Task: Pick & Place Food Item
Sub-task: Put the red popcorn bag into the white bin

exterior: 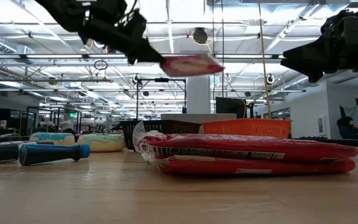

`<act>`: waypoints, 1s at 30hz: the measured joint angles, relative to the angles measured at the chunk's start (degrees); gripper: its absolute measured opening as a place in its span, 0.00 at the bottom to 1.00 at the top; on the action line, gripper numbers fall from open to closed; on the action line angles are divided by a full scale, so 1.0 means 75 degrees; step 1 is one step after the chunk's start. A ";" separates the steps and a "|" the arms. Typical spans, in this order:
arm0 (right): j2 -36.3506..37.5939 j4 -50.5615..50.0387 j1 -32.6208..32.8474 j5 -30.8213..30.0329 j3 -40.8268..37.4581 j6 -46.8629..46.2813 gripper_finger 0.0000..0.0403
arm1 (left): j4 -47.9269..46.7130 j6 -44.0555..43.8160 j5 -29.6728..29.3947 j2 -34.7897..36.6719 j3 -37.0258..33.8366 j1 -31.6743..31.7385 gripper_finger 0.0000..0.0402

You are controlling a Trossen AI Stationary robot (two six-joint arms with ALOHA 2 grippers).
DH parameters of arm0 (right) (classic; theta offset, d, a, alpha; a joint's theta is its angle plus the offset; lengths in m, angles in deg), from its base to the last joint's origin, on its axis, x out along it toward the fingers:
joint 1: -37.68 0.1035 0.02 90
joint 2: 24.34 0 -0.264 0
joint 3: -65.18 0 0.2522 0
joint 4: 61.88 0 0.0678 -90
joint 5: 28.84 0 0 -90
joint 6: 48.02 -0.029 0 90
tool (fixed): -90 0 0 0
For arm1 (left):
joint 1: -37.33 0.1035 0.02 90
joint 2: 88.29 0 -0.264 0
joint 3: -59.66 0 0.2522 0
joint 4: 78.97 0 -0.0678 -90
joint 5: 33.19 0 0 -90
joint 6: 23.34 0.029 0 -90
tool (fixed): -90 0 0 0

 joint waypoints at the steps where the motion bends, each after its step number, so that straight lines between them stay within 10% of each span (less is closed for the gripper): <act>1: 0.0000 -0.0002 -0.0001 0.0000 -0.0003 0.0001 0.41 | 0.0011 0.0106 0.0206 -0.0114 0.0000 0.0149 0.01; 30: 0.0003 0.0000 0.0000 0.0000 0.0000 0.0000 0.41 | -0.0827 0.3289 0.0380 -0.2172 0.1055 0.0147 0.01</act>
